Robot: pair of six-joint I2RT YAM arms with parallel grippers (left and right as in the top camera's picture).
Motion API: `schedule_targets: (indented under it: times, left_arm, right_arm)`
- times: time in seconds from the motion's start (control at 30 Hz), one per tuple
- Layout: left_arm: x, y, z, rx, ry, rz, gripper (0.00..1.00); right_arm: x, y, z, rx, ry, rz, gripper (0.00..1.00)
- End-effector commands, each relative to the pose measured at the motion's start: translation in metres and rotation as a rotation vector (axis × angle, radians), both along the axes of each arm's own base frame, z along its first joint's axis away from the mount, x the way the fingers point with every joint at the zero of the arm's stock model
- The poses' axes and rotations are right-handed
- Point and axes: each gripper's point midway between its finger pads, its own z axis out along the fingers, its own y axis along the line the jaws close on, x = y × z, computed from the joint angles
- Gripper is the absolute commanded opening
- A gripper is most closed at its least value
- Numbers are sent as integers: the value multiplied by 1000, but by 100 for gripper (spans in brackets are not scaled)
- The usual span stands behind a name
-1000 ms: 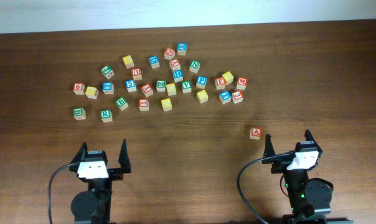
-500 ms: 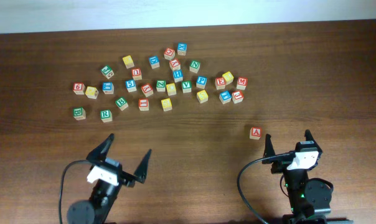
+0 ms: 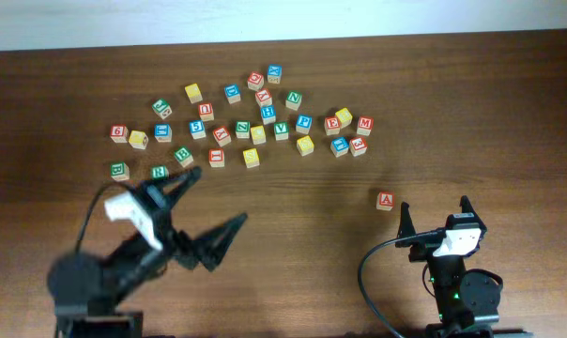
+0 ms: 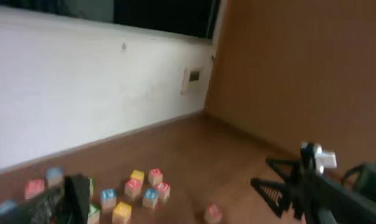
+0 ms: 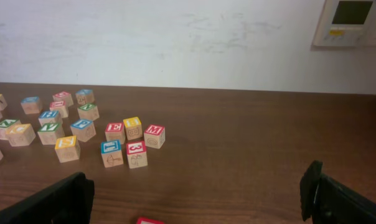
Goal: Spell out RSS
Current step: 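Reach the left gripper to the green R block and grasp it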
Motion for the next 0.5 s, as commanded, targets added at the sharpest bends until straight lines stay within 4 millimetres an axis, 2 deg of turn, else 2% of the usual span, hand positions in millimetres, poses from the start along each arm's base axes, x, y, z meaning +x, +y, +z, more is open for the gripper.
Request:
schedule_targets:
  times: [0.0,0.03,0.07,0.13,0.17,0.2,0.27,0.3,0.37,0.43,0.47]
  left_arm:
    - [52,38,-18,171,300,271,99]
    - [68,61,-32,234,414,409,99]
    - [82,67,-34,249,451,439,99]
    - [103,63,-62,263,545,403,99]
    - [108,65,-69,272,569,413,99]
    - [121,82,-86,285,672,519,99]
    - [133,113,-108,355,841,694,99]
    - [143,117,-119,379,886,716,99]
    - [148,117,-146,411,962,704,99]
    - [148,125,-160,447,1005,734,99]
    - [146,146,-163,416,1047,900,99]
  right_arm:
    - [0,-3,-3,-7,6,-15,98]
    - [0,-3,-3,-7,6,-15,98]
    - [0,-3,-3,-7,6,-15,98]
    - [0,-3,-3,-7,6,-15,98]
    - [0,-3,-3,-7,6,-15,98]
    - [0,-3,-3,-7,6,-15,98]
    - [0,-3,-3,-7,6,-15,98]
    - [0,-3,-3,-7,6,-15,98]
    - [0,-3,-3,-7,6,-15,98]
    - [0,-3,-3,-7,6,-15,98]
    - [0,-3,-3,-7,6,-15,98]
